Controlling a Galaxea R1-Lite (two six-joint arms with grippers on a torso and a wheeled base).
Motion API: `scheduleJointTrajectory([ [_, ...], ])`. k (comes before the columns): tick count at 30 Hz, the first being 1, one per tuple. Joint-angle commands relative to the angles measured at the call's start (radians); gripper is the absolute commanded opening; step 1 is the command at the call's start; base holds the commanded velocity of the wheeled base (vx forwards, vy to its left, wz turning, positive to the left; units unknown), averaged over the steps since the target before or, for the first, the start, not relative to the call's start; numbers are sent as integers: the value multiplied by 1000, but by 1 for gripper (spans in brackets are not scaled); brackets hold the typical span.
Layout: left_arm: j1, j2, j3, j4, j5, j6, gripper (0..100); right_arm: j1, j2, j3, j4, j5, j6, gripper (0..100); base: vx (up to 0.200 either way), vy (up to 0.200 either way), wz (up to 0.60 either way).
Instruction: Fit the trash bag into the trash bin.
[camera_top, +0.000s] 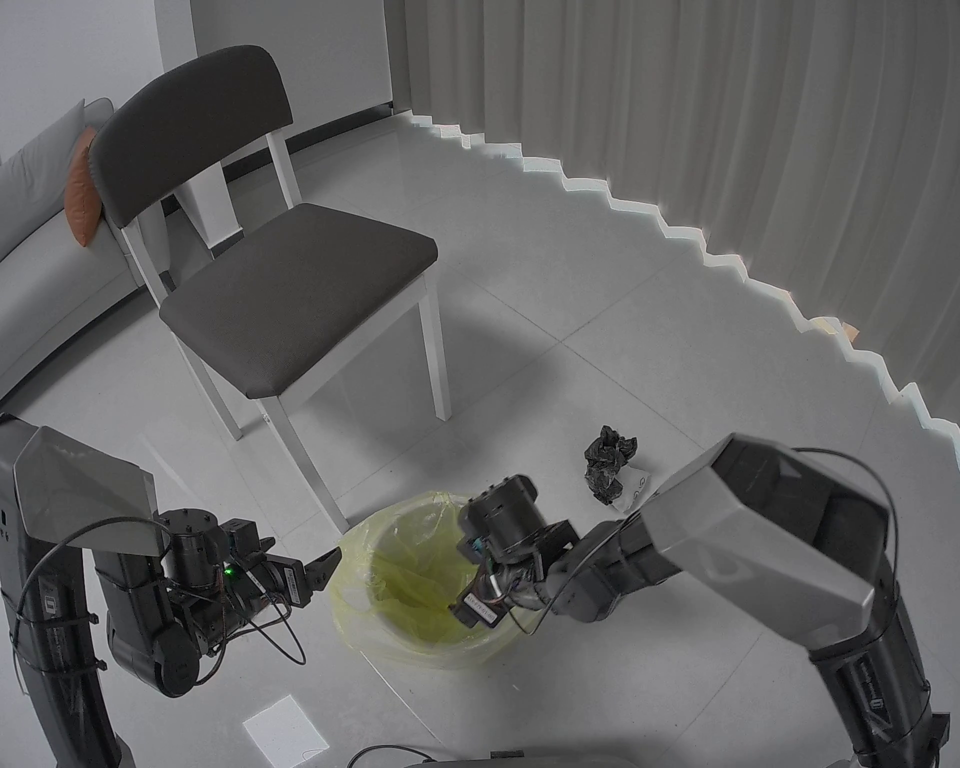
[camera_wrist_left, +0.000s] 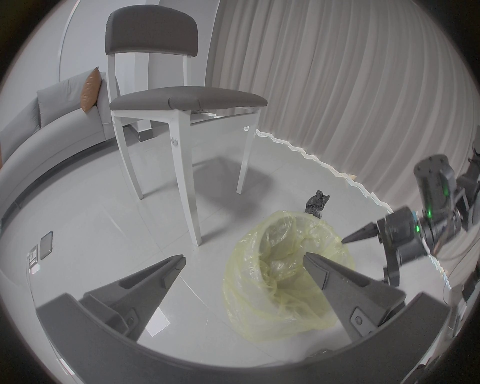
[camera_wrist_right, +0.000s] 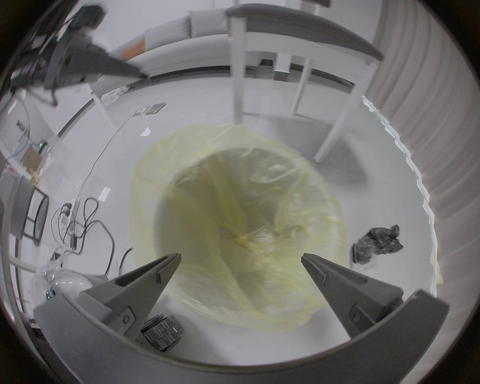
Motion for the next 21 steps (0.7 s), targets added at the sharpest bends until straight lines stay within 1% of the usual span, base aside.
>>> scheduleJointTrajectory([
  [1,-14,-101,22,-18,2,-6,100,-78,-156,77,-14,3,30,100,0,0,0],
  [7,-26,-260,96,-18,-4,-4,100,-109,-323,171,-49,-4,85,100,0,0,0],
  [12,-28,-323,151,-18,-10,-4,100,-124,-415,217,-48,-11,122,100,0,0,0],
  [13,-31,-357,183,-18,-10,-4,100,-135,-464,251,-48,-13,134,100,0,0,0],
  [16,-31,-412,238,-18,-10,-6,100,-175,-524,307,-49,-22,137,100,0,0,0],
  [17,-31,-412,238,-18,-10,-6,100,-175,-524,307,-49,-22,137,100,0,0,0],
  [19,-31,-472,274,-15,2,-9,100,-220,-571,356,-51,-65,139,100,0,0,0],
  [21,-26,-541,274,27,13,-36,100,-246,-620,401,-59,-73,139,100,0,0,0],
])
